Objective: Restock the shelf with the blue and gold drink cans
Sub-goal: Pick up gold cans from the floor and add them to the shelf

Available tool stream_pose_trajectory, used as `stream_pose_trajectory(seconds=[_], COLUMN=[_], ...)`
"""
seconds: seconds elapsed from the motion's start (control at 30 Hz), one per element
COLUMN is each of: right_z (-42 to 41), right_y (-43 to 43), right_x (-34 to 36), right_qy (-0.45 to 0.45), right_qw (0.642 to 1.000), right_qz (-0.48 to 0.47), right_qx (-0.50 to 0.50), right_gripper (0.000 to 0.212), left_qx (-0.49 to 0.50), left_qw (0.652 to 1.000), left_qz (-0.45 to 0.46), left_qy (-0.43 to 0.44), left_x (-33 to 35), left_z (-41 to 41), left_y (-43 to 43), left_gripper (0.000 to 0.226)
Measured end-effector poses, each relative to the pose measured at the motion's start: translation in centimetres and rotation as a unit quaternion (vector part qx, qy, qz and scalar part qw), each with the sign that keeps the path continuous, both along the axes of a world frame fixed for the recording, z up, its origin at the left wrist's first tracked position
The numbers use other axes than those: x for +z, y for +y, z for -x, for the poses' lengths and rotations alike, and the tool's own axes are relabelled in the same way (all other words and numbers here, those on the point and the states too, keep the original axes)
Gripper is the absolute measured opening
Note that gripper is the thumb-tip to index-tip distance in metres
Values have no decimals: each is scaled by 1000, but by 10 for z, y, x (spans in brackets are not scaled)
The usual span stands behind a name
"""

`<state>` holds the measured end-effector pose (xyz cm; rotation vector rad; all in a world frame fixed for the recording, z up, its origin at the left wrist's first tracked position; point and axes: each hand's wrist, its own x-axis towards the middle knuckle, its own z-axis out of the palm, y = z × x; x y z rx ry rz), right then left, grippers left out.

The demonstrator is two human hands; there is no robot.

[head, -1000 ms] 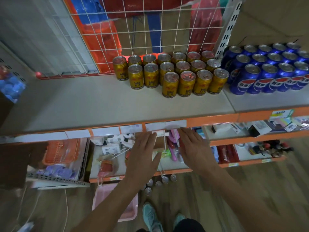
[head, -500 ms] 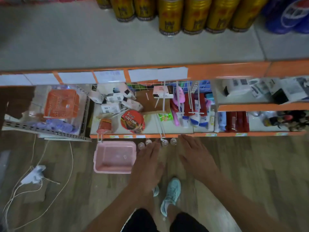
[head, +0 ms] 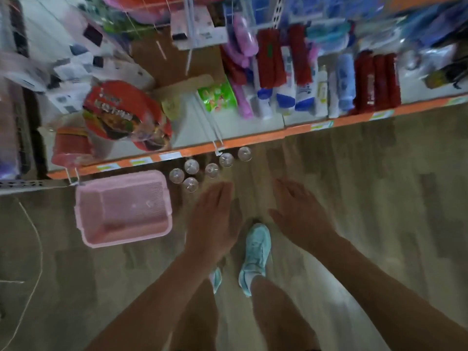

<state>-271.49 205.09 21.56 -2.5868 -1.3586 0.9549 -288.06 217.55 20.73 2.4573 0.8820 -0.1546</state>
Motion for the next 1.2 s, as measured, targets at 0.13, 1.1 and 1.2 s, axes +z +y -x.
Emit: stream_pose_trajectory(seconds=[0.13,1.1,1.2], right_z=[8,-44,-40], right_y=[0,94,91], right_x=[-95,-403,-401], right_qy=[20,73,98], right_qw=[999,956,941], right_qz=[14,-230,-247], right_qx=[-35,-170,-209], right_gripper=[69,81,79], left_qx=[-5,-35,-30], left_qw=[1000,991,991], left_qz=[-15,-125,-123], left_qy=[6,-24,-29], left_x=[-98,-393,-386], left_z=[2,-60,-58], left_y=[7,100,94], left_gripper=[61,72,67])
